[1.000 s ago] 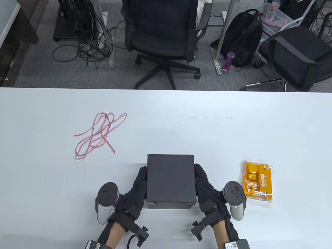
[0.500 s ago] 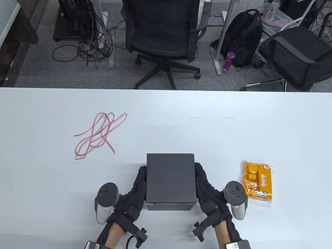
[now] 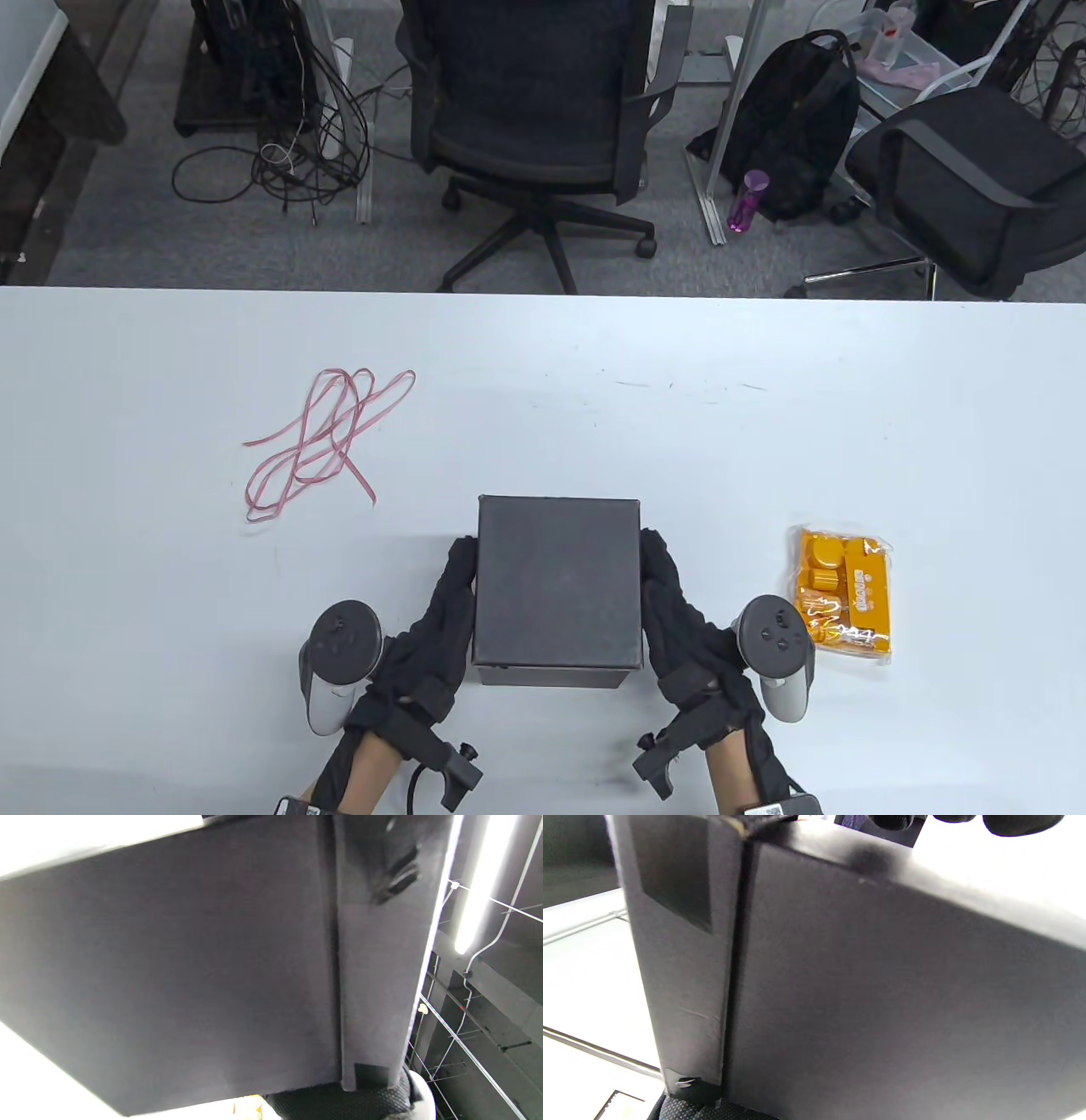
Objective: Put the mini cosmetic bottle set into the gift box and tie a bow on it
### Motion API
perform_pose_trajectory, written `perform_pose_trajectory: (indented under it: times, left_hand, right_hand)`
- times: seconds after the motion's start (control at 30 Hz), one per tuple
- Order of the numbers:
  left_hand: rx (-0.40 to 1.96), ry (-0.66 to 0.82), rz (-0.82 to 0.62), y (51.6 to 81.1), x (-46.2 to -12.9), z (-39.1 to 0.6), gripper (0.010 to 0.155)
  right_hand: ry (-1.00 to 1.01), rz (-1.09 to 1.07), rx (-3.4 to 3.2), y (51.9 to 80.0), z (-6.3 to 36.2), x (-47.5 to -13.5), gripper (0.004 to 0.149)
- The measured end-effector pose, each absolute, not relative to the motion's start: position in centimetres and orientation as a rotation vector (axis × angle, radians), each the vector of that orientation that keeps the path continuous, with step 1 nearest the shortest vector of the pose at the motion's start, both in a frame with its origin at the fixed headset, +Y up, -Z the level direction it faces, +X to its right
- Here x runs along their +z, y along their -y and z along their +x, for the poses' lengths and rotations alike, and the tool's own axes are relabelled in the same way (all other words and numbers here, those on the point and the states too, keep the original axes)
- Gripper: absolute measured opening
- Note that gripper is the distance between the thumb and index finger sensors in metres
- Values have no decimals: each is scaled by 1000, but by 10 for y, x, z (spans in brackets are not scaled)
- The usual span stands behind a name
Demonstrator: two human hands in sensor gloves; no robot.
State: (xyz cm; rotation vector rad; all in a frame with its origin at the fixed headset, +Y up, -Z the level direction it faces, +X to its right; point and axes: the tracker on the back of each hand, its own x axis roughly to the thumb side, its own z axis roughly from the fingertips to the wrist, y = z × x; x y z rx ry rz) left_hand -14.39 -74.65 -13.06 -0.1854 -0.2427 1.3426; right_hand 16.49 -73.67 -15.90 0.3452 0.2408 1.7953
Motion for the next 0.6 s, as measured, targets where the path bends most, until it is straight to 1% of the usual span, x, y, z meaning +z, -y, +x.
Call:
perform_pose_trajectory:
  times: [0.13,0.17,0.2,0.27,0.37,0.47,0.53,0.6]
  left_hand:
    - [1333,285,-90,727,-129,-142,61]
    - [1333,303,-66,720,-128,-141,61]
    - [1333,313,-53,716,-128,-141,61]
    - [1329,338,4,704,-128,-140,61]
    - [1337,359,51,693,-130,-140,61]
    - [1365,368,85,686,-132,-141,61]
    - [1375,373,98,684,-132,-142,61]
    - [1376,376,120,682,-131,-144,61]
  right_hand:
    - [-178,389,1799,717,165,-158,61]
    - [-140,407,1805,707,165,-158,61]
    - [-124,413,1810,703,164,-158,61]
    - [-16,432,1842,683,164,-157,61]
    - [99,443,1864,665,161,-158,63]
    - [166,422,1879,651,159,-160,68]
    - [175,408,1874,646,157,-163,71]
    - [93,397,1833,648,154,-165,73]
